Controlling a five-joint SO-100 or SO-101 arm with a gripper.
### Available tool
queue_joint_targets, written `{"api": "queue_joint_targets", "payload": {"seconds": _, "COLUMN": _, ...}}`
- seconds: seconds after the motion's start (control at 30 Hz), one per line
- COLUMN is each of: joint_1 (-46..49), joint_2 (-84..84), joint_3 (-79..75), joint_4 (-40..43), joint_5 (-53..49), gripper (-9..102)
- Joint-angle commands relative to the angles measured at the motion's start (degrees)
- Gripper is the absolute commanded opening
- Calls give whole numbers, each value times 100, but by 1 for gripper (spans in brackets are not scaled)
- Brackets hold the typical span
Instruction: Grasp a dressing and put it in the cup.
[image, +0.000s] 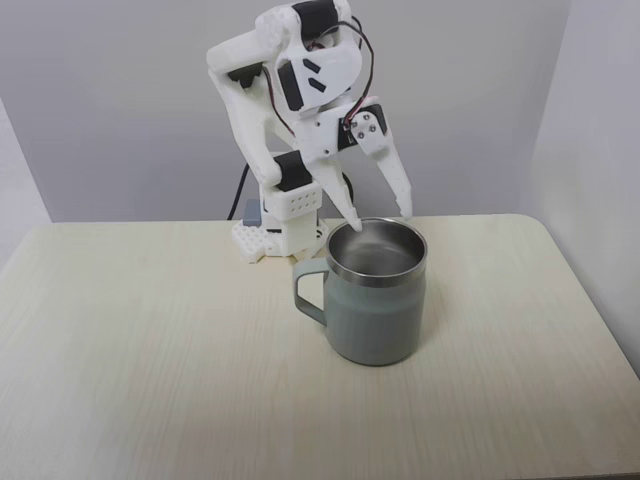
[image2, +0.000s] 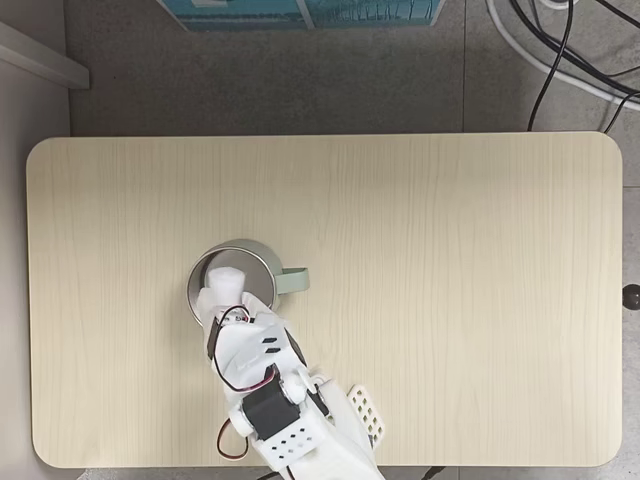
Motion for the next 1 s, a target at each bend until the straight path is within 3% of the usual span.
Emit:
{"api": "queue_joint_targets", "payload": {"seconds": 0.0, "joint_1": -123, "joint_2": -167, "joint_3": -9, "joint_4": 62, "joint_5": 88, "gripper": 20}}
{"api": "queue_joint_targets", "payload": {"seconds": 0.5, "joint_1": -527, "joint_2": -448, "joint_3": -70, "joint_4": 396, "joint_5": 237, "gripper": 19}}
{"api": "queue_joint_targets", "payload": {"seconds": 0.97, "joint_1": -316, "joint_2": -237, "joint_3": -62, "joint_4": 255, "joint_5": 105, "gripper": 19}}
